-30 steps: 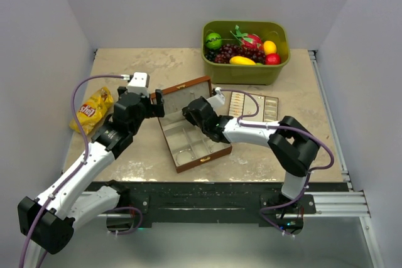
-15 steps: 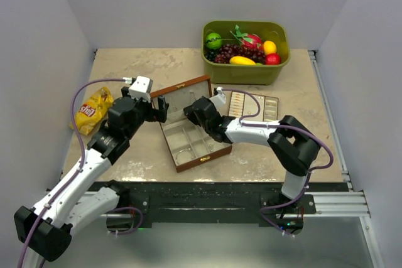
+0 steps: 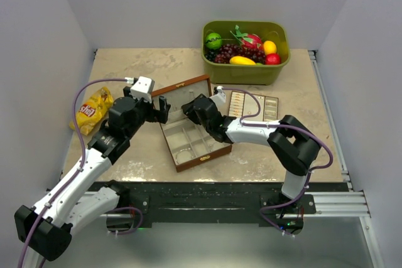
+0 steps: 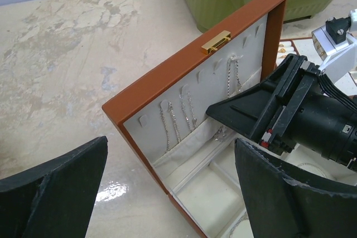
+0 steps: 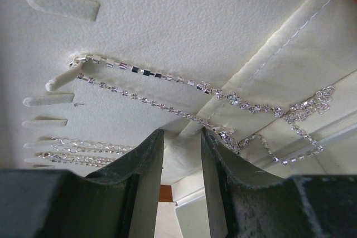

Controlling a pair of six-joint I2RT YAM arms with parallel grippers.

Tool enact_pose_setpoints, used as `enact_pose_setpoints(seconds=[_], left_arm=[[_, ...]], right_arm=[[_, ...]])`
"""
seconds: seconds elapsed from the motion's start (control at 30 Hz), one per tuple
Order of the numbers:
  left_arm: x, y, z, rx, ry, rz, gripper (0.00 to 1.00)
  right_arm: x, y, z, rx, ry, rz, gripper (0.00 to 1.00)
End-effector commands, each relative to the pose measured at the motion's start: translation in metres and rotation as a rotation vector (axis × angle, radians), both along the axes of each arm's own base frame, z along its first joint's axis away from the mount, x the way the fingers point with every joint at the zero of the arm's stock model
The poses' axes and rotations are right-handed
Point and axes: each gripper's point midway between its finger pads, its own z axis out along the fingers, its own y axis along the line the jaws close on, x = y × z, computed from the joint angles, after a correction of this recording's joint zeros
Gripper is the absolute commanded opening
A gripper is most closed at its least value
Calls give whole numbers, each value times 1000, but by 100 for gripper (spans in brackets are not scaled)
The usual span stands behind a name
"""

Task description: Organize the mixed jewelry

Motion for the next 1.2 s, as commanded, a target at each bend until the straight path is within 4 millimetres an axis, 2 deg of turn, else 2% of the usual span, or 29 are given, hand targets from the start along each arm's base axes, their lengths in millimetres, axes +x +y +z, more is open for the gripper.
enact_pose_setpoints(seconds=[0.0, 0.17, 0.47, 0.63, 0.77, 0.87, 1.0, 1.17], left_arm=[[4, -4, 9, -5, -46, -22, 100], [4, -5, 9, -7, -45, -29, 100], [4, -8, 9, -3, -43, -47, 100], [4, -9, 9, -1, -42, -52, 100], [4, -11, 7, 2, -33, -62, 100], [3, -12, 5, 5, -31, -73, 100], [1, -18, 3, 14, -28, -118, 100], [-12, -41, -1, 14, -19, -282, 100]], right_arm=[[10, 6, 30, 88, -50, -17, 39], [12, 11, 15, 91, -16, -26, 38], [13, 11, 4, 73, 16, -34, 25], [13, 12, 5, 76, 8, -27, 15], [14, 14, 15, 83, -18, -14, 0], [12, 13, 18, 79, -28, -7, 0], [9, 10, 32, 93, -61, 11, 0], [-2, 7, 41, 104, -87, 59, 0]])
